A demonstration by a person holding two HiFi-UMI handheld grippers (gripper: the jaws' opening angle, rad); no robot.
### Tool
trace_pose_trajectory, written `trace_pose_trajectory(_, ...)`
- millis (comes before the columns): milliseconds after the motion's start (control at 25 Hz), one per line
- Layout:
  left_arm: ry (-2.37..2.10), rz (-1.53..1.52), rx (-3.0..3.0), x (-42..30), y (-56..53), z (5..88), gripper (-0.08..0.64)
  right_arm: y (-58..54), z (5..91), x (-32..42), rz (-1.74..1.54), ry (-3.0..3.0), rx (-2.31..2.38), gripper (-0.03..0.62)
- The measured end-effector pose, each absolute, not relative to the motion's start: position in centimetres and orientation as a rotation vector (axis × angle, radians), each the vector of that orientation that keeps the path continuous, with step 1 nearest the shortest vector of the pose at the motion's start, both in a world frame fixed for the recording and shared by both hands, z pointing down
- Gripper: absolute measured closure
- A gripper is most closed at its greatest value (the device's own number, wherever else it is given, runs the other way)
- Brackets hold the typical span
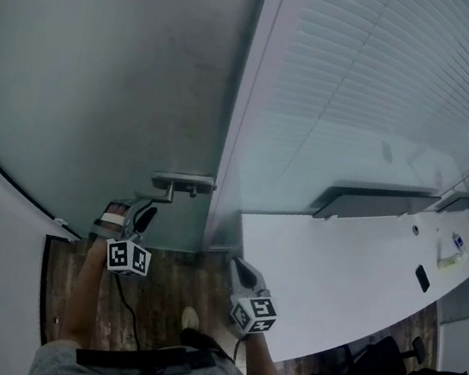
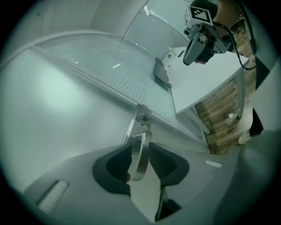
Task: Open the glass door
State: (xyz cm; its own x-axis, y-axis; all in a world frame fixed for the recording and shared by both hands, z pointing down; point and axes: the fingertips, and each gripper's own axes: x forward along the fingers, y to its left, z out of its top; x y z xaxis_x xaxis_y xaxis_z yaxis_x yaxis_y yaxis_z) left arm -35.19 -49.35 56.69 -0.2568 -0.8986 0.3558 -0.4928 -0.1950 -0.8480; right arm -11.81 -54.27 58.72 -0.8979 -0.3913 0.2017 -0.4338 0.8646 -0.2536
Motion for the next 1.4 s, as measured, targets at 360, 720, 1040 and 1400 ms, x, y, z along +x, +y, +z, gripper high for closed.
trace_pose_trajectory(360,1.589,-1.601,-1.641,-37.1,-50.9,59.0,0.393,-56.3,59.5,-12.2,0.471,-2.879,0.68,0.591)
trace_pose_trajectory(720,1.529,-1.689,-1.657,-38.4,-51.7,60.4,0.394,-57.7,60.2,-13.6,0.49,-2.867,0.657,0.591)
trace_pose_trajectory(1040,1.47,-1.729,-1.679,-37.9,-52.8,61.3,0.414,-58.9,60.7,-15.0,0.499,-2.87,0.603,0.591)
trace_pose_trajectory(1400,1.421,-1.755,-1.644,-37.8,-53.0,61.5,0.497,-59.1,60.8,-15.7,0.511,-2.878,0.576,0.591)
